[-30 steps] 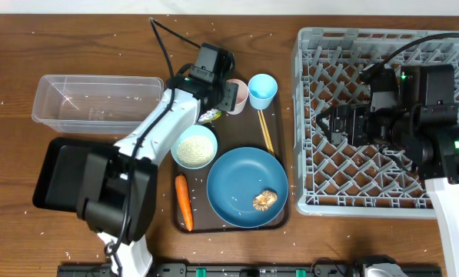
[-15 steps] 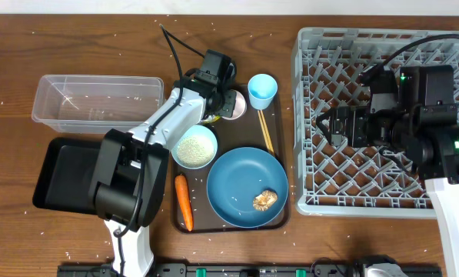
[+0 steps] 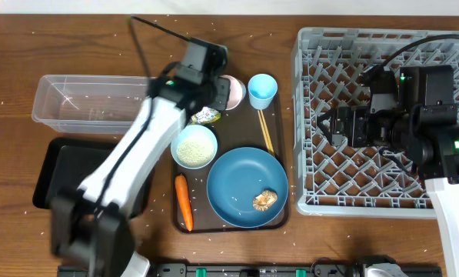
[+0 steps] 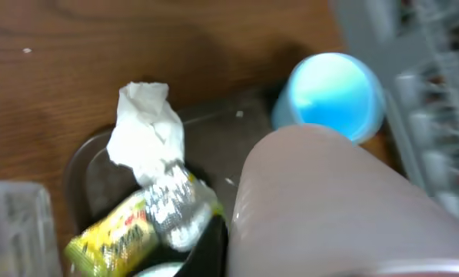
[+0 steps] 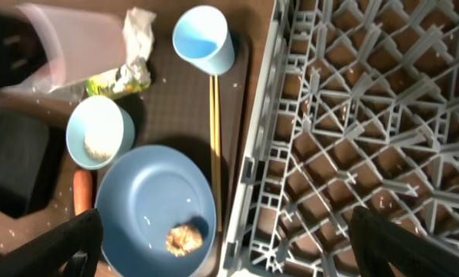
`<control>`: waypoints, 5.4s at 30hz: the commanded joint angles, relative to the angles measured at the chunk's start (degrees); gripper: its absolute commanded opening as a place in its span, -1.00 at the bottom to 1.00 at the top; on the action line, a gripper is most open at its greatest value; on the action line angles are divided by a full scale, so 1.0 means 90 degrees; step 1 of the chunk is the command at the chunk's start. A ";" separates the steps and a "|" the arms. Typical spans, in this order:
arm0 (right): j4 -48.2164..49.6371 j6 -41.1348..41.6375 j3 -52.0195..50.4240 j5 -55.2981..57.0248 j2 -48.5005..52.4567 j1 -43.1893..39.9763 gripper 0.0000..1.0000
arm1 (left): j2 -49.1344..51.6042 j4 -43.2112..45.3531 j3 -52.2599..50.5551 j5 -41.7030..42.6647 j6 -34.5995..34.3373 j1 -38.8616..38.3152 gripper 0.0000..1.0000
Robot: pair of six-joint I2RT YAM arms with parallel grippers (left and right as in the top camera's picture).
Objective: Sort waste into correct bins and load items into the dishwasher rack
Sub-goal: 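Grasp pink cup with left gripper and lift it toward the right gripper, then take the pink cup from the left gripper with the right gripper, then place the pink cup upside down in the dish rack with right gripper, then grasp the light-blue cup with the left gripper and lift it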
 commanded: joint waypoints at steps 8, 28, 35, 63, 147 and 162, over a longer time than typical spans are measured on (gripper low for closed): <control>0.1258 -0.0447 0.0087 -0.1834 -0.0039 -0.0112 0.79 | -0.1399 0.0233 0.0124 0.4520 0.0090 0.0287 -0.88; 0.2526 -0.2463 0.0087 -0.6382 -0.0039 -0.0058 0.68 | -0.1817 0.1253 0.0124 0.7082 0.0056 0.0296 -0.88; 0.2548 -0.2463 0.0087 -0.6227 -0.0034 0.0233 0.58 | -0.1817 0.1331 0.0124 0.7128 0.0032 0.0294 -0.88; 0.1938 -0.1865 0.0087 -0.3575 -0.0083 0.0508 -0.32 | -0.1817 0.1622 0.0124 0.7070 -0.0056 0.0304 0.28; 0.0376 0.1445 0.0279 -0.1129 0.0561 -0.3968 0.31 | -0.1078 0.0461 0.0017 0.1768 0.0437 0.0061 0.39; -0.1008 0.0889 0.0248 -0.0590 -0.0034 -0.3135 0.38 | 0.1829 0.2535 0.0019 0.0546 -0.0639 -0.0236 0.38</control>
